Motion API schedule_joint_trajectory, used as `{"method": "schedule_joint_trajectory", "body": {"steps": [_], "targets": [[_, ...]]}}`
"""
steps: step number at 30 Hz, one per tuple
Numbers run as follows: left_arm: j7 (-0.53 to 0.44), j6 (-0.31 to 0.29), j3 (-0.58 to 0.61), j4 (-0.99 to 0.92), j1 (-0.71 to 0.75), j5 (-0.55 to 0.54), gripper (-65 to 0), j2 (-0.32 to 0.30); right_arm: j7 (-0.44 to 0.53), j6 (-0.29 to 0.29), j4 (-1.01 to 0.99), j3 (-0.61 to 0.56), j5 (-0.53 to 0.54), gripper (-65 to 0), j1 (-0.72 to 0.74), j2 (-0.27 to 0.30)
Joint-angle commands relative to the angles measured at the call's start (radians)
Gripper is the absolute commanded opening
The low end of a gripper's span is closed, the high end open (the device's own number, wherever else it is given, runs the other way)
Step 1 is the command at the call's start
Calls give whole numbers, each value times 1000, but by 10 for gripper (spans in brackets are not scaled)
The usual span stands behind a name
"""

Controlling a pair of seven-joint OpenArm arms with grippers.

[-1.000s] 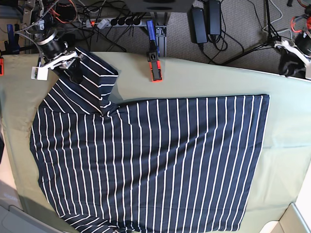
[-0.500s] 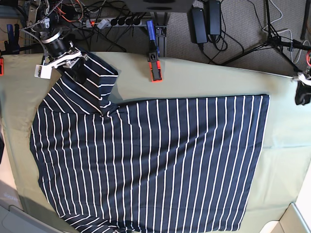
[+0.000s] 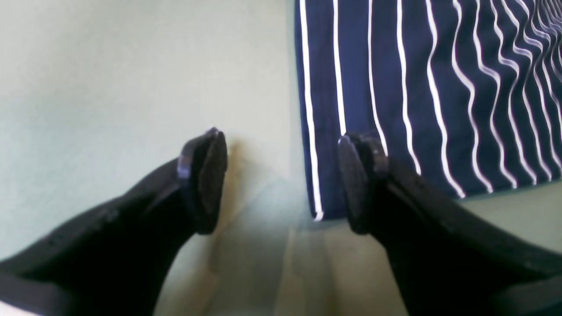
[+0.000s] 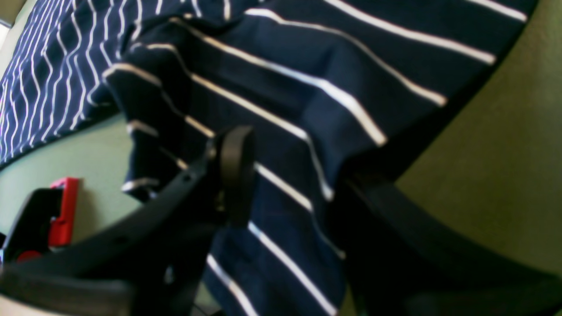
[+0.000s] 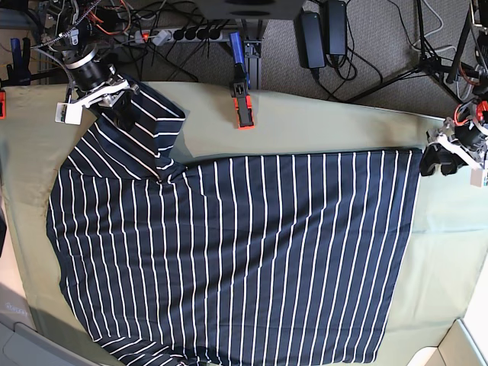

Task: Fold the T-shirt properly
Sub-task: 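Move the left gripper to the shirt's shoulder corner and grasp it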

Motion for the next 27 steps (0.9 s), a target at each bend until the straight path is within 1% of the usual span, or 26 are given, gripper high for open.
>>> {"method": "schedule_joint_trajectory", "body": {"steps": [1,8,16,20,24,27], "targets": [[-11,-5,-9,10,-7,-14,-211,-12,-18,9,9,-2,-8,-431,-6,5],[-11,-4,-5,-5,-8,-18,-211,32,-18,8,9,-2,-8,-432,-6,5],[0,-5,-5,-30,-7,-37,-211,66,-18,8,9,-2,-8,-432,-6,5],[32,-35,-3,-30,-7,-61,-211,71,-18,9,9,-2,-8,-432,-6,5],[38,-36,-3,-30,-7,-73,-211,71,-18,8,9,-2,-8,-432,-6,5],[62,-80,-3,-30,-7,-69,-211,71,-18,8,9,-2,-7,-431,-5,5]]}}
